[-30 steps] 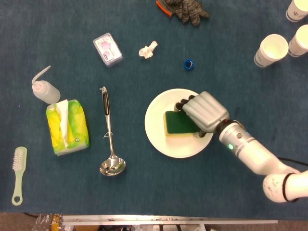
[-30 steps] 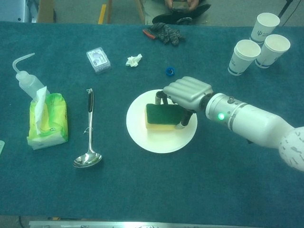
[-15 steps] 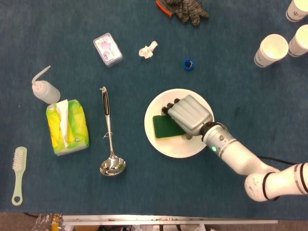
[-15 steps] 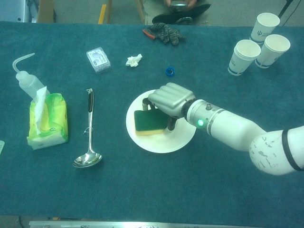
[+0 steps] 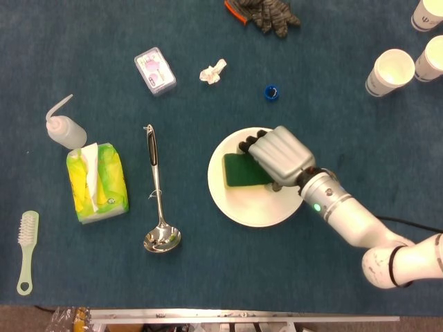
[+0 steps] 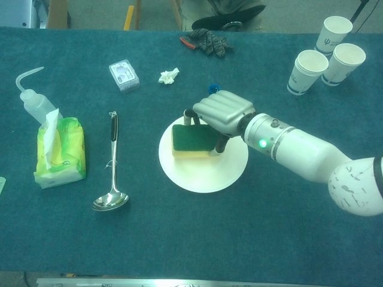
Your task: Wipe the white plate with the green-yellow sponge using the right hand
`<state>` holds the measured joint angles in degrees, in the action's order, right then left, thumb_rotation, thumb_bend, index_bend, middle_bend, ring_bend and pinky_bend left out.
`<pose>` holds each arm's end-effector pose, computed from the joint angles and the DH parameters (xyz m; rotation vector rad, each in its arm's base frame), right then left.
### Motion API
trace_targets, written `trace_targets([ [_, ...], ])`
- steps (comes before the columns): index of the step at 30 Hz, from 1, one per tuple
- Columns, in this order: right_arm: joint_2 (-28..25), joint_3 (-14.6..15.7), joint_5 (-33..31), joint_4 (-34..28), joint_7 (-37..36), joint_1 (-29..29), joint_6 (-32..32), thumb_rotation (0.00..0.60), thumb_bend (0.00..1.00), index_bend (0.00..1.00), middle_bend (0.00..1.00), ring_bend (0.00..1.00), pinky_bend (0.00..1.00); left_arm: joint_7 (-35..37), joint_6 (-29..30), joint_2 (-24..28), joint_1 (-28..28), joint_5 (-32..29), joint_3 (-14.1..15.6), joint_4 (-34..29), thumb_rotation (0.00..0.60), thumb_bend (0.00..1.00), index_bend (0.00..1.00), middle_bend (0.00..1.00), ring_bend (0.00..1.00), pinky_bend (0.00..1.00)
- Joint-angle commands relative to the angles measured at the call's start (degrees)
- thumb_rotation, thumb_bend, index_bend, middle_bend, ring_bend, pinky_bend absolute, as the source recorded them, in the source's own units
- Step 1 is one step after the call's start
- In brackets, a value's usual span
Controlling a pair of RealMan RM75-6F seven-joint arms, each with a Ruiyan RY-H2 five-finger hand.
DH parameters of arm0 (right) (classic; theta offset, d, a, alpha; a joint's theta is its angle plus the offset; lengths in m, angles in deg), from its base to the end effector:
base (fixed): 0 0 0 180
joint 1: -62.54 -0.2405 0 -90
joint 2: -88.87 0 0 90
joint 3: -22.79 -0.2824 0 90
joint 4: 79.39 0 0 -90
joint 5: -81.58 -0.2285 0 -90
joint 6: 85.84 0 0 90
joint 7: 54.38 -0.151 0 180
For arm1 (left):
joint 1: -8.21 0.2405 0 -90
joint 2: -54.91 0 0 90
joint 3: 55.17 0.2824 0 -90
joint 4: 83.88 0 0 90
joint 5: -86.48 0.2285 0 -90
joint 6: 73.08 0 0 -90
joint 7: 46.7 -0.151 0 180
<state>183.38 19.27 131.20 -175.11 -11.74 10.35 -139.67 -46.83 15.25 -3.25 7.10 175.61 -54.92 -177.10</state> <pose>-0.0970 -0.3087 -0.1020 2.2219 -0.8208 0.7220 -0.3509 0.1567 0.1856 -1.4197 -0.8501 -0.8174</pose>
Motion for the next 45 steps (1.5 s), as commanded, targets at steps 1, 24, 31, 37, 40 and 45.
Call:
trace_targets([
  [1,-0.44,0.63,-0.52,0.07,0.46,-0.03,-0.02,0.600,0.14,0.41,0.40,0.36,0.62,-0.02,-0.01,-0.02,0.00,0.10,0.05,0.01,0.600,0.49,0.33,0.28,0.20,0.13],
  [24,2.61,0.51,-2.57,3.41,1.49,-2.62,1.45,0.600,0.18,0.41,0.40,0.36,0.62,0.57,0.19,0.05,0.27,0.01,0.06,0.46,0.600,0.49,0.33,0.27,0.20,0.13],
  [31,4.08,-0.49,-0.81,4.41,-0.09,-2.83,0.54,0.600,0.19,0.41,0.40,0.36,0.62,0.88,0.45,0.30,0.41,-0.15,-0.08,0.54,0.600,0.49,0.33,0.27,0.20,0.13],
  [37,6.13,-0.33,0.88,6.26,-1.83,-2.49,0.58,0.600,0.19,0.41,0.40,0.36,0.62,1.12,0.68,0.46,0.63,-0.24,-0.07,0.68,0.600,0.49,0.33,0.27,0.20,0.13],
  [40,7.07,-0.38,1.35,7.40,-2.48,-2.42,0.85,0.600,0.19,0.41,0.40,0.36,0.62,1.17,0.94,0.64,0.81,-0.31,-0.09,0.64,0.600,0.49,0.33,0.27,0.20,0.13],
  [45,8.09,-0.49,2.06,8.76,-3.16,-2.39,1.25,0.600,0.18,0.41,0.40,0.36,0.62,1.19,1.15,0.82,1.03,-0.41,-0.09,0.56,0.600,0.49,0.33,0.27,0.20,0.13],
])
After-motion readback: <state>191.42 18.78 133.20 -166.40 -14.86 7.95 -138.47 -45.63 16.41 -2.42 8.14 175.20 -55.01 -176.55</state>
